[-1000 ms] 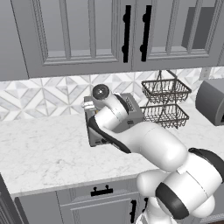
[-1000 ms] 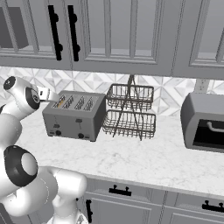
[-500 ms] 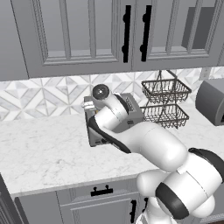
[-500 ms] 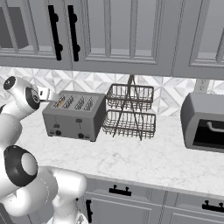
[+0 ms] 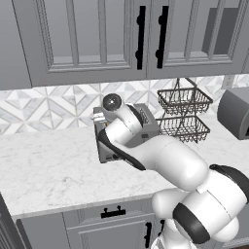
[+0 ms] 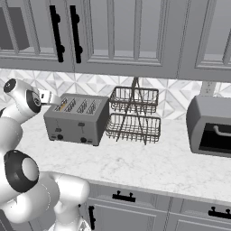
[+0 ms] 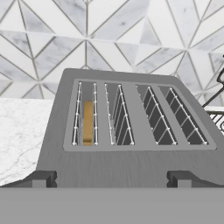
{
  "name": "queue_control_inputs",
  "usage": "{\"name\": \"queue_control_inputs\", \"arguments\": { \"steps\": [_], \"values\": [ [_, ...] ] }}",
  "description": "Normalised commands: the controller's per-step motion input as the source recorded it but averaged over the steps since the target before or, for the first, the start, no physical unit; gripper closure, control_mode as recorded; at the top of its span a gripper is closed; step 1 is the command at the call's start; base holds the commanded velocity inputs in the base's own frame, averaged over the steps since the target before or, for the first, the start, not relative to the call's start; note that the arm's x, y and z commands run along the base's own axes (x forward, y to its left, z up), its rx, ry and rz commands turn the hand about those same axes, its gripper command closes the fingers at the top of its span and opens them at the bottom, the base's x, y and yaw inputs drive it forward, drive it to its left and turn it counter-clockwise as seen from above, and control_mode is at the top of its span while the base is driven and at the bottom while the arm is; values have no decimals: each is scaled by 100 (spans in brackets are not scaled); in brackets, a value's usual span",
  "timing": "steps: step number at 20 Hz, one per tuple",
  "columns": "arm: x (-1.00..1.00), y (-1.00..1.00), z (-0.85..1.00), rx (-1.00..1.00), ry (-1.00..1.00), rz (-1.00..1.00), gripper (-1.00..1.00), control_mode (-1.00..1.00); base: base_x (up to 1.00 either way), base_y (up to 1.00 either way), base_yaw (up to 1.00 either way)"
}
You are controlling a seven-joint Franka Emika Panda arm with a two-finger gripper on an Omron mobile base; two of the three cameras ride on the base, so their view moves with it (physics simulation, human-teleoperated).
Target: Start the toaster. Once the lever pops up, take the bread to the plate on the dining counter.
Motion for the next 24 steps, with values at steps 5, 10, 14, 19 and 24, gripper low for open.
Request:
{"name": "queue_control_inputs", "arguments": {
  "steps": [5, 10, 14, 19, 24],
  "values": [
    [0, 0, 0, 0, 0, 0, -100, -100, 0, 0, 0],
    [0, 0, 0, 0, 0, 0, -100, -100, 0, 0, 0],
    [0, 0, 0, 0, 0, 0, -100, -100, 0, 0, 0],
    [0, 0, 0, 0, 0, 0, -100, -100, 0, 0, 0],
    [0, 0, 0, 0, 0, 0, -100, -100, 0, 0, 0]
  ]
}}
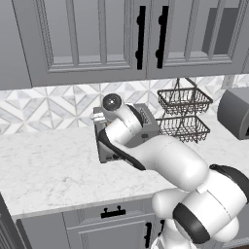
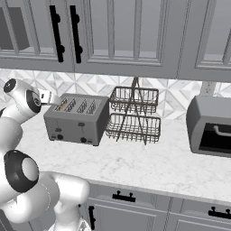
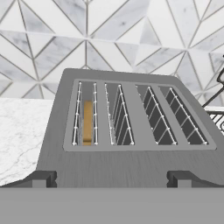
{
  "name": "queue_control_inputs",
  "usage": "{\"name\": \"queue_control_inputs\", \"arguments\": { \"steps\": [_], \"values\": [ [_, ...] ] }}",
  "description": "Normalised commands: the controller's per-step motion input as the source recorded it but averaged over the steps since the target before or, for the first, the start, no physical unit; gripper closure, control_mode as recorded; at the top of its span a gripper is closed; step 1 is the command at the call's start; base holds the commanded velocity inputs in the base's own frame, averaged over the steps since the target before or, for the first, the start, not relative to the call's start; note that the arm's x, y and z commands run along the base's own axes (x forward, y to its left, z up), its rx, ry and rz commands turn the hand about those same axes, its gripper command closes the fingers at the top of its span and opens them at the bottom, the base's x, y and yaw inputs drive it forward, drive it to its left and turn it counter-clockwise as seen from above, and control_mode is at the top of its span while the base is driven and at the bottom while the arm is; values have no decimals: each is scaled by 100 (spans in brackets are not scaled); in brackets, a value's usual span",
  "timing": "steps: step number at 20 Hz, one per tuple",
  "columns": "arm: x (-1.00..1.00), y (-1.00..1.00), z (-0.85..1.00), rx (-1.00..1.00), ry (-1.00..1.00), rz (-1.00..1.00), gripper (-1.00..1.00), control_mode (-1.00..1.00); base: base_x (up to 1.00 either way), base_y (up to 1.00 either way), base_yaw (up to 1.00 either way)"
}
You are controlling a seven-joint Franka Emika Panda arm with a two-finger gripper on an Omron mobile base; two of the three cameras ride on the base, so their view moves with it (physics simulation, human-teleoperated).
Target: Start the toaster. Once the lever pops up, take the bread to the plate on the dining counter.
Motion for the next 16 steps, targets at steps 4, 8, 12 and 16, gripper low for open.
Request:
{"name": "queue_control_inputs", "arguments": {
  "steps": [4, 8, 12, 16],
  "values": [
    [0, 0, 0, 0, 0, 0, -100, -100, 0, 0, 0],
    [0, 0, 0, 0, 0, 0, -100, -100, 0, 0, 0],
    [0, 0, 0, 0, 0, 0, -100, -100, 0, 0, 0],
    [0, 0, 0, 0, 0, 0, -100, -100, 0, 0, 0]
  ]
}}
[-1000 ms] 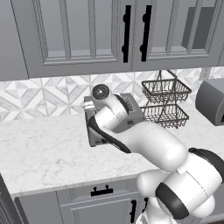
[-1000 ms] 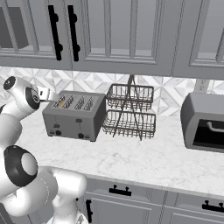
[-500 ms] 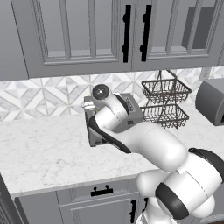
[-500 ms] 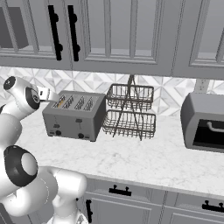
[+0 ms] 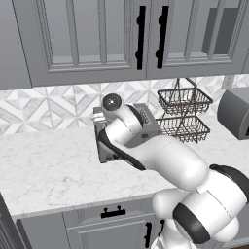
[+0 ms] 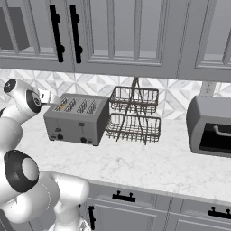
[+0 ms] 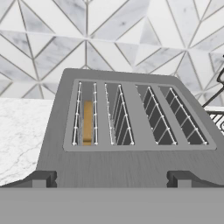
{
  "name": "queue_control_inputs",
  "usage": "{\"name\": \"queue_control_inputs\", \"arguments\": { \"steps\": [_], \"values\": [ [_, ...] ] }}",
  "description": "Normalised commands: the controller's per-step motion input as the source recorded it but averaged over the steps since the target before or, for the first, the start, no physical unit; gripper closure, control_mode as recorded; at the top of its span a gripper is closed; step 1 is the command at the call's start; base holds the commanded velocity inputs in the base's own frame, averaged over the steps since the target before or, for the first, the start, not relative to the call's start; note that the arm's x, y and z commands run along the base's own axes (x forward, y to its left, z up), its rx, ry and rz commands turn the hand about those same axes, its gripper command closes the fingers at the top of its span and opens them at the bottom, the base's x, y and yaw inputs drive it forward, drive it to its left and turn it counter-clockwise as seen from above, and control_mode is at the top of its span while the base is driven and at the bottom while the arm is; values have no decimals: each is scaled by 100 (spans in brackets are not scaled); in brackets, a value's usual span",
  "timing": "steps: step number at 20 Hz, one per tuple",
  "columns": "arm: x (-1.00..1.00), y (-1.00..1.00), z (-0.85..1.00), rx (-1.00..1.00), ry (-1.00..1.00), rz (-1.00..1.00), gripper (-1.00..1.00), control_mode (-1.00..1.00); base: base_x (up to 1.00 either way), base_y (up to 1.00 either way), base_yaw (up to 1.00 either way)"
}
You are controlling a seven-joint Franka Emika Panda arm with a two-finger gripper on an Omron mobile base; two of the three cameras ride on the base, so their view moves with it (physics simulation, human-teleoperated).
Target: Start the toaster. Once the lever pops up, take the bread to the plate on the dining counter.
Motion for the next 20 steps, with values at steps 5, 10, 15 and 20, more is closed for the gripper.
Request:
{"name": "queue_control_inputs", "arguments": {
  "steps": [5, 10, 15, 20],
  "values": [
    [0, 0, 0, 0, 0, 0, -100, -100, 0, 0, 0],
    [0, 0, 0, 0, 0, 0, -100, -100, 0, 0, 0],
    [0, 0, 0, 0, 0, 0, -100, -100, 0, 0, 0],
    [0, 0, 0, 0, 0, 0, -100, -100, 0, 0, 0]
  ]
}}
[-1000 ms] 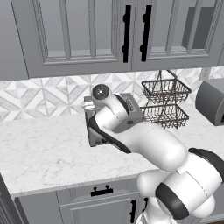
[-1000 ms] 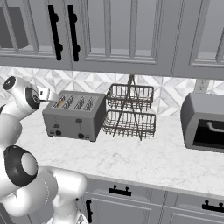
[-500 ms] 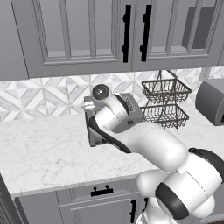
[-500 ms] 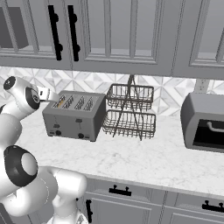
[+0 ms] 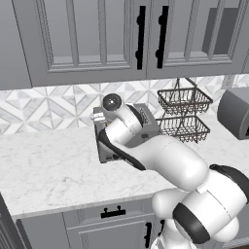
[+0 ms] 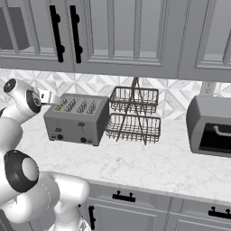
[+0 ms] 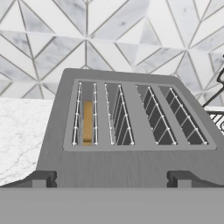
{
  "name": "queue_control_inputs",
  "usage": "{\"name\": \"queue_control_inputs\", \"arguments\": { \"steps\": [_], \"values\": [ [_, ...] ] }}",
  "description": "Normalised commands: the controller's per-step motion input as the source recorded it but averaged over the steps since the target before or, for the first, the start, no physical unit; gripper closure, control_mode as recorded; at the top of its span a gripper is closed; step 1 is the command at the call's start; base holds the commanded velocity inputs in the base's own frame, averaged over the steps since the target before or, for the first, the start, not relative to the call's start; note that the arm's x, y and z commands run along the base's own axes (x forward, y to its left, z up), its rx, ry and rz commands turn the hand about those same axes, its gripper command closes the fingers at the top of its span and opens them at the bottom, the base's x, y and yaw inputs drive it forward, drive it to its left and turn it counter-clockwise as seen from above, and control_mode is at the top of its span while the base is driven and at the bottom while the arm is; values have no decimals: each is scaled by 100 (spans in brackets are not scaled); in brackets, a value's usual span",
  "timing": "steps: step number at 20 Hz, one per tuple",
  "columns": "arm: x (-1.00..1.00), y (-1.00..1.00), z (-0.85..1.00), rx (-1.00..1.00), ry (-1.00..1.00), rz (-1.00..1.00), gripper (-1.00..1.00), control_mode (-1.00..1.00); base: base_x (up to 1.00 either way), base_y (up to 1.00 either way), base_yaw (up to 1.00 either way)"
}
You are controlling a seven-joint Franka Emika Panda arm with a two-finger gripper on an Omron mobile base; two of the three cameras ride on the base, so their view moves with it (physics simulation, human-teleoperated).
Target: Start the toaster. Once the lever pops up, take the bread to the plate on the dining counter.
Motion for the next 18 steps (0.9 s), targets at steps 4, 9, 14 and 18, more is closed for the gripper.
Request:
{"name": "queue_control_inputs", "arguments": {
  "steps": [4, 9, 14, 18],
  "values": [
    [0, 0, 0, 0, 0, 0, -100, -100, 0, 0, 0],
    [0, 0, 0, 0, 0, 0, -100, -100, 0, 0, 0],
    [0, 0, 0, 0, 0, 0, -100, -100, 0, 0, 0],
    [0, 0, 0, 0, 0, 0, -100, -100, 0, 0, 0]
  ]
}}
